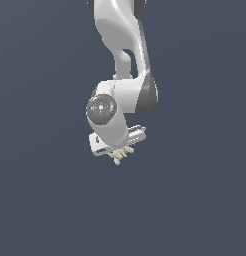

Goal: Pick up the object and move it to a goal position.

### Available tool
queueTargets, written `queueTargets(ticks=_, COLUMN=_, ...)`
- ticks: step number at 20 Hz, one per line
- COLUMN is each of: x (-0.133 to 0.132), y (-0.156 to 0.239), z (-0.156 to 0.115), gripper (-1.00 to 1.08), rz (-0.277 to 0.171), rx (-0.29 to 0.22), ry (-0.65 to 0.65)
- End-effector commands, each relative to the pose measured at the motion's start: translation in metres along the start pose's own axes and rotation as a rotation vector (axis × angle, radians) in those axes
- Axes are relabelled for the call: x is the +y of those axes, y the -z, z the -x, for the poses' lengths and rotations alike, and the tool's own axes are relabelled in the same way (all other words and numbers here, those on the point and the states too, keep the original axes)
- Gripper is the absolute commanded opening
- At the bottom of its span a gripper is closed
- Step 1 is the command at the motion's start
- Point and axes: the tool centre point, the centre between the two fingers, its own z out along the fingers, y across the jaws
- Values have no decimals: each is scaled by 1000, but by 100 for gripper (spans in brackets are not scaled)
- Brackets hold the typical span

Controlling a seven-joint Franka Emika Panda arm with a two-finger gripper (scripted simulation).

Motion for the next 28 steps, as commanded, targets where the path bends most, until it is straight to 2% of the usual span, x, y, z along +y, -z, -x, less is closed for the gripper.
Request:
queueTargets(ticks=1, x=6, y=-8, z=-2, gripper=108, rz=-43, rx=-29, ry=50)
queueTargets(ticks=7, x=21, y=-25, z=-4, gripper=108, rz=-156, rx=-82, ry=169)
queueTargets(ticks=13, x=36, y=-42, z=-2, gripper=108, rz=-284, rx=-108, ry=292)
queueTargets(ticks=21, x=53, y=-59, z=6, gripper=108, rz=-450, rx=-103, ry=443)
queueTargets(ticks=28, x=63, y=-67, z=13, gripper=108, rz=-539, rx=-84, ry=523)
